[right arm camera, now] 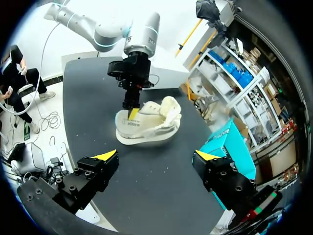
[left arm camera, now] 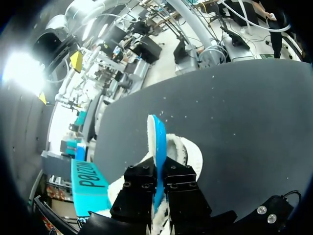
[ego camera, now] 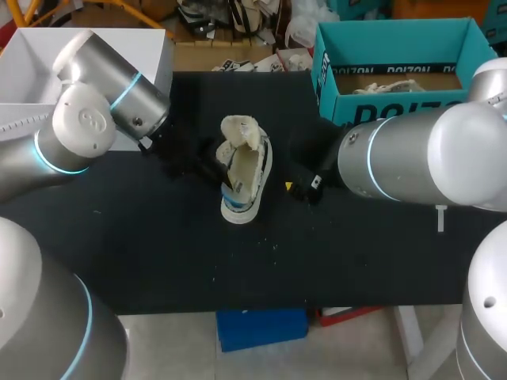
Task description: Take the shoe out of the shoebox, open the shoe tongue, remove and reinsert the insole, then place the shoe into the shoebox
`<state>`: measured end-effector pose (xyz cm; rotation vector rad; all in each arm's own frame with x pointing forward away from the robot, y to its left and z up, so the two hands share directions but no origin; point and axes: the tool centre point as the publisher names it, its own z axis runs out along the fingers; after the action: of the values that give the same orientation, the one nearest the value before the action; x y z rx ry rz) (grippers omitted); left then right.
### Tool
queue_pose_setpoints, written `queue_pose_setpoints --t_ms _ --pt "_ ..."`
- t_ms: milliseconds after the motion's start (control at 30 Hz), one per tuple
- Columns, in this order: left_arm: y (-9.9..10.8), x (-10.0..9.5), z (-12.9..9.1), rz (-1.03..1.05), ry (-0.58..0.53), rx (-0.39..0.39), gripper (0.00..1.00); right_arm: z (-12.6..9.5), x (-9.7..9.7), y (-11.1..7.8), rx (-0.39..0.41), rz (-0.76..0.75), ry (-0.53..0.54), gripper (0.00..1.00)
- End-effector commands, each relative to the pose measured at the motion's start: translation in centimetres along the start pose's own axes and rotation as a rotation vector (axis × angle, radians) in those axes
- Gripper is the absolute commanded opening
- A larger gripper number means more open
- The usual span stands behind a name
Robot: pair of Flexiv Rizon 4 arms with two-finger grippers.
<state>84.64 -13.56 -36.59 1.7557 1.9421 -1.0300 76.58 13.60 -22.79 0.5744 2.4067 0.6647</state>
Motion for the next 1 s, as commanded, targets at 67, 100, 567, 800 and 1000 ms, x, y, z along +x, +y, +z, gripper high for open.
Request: queue_pose_setpoints --t_ms 67,100,567,800,1000 --pt "0.4 -0.8 0.5 -0.005 0.012 -0.013 0.0 0.2 0.1 0.0 -0.001 0.001 -0.001 1.0" --pt "0.6 -0.8 0.5 -0.007 0.016 -0.019 0.0 0.2 0.1 0.0 -0.001 0.001 -0.001 1.0" --pt "3.0 -1.0 0.9 -0.04 0.053 -0.065 0.0 0.2 0.1 0.0 -0.001 0.001 -0.001 1.0" --pt "4.2 -1.1 1.3 -0.061 0.073 -0.087 0.0 0.2 0.1 0.0 -0.001 0.001 -0.001 1.0" --pt "4.8 -1.1 1.5 -0.079 0.09 -0.107 0.0 0.2 0.1 0.0 -0.001 0.001 -0.001 1.0"
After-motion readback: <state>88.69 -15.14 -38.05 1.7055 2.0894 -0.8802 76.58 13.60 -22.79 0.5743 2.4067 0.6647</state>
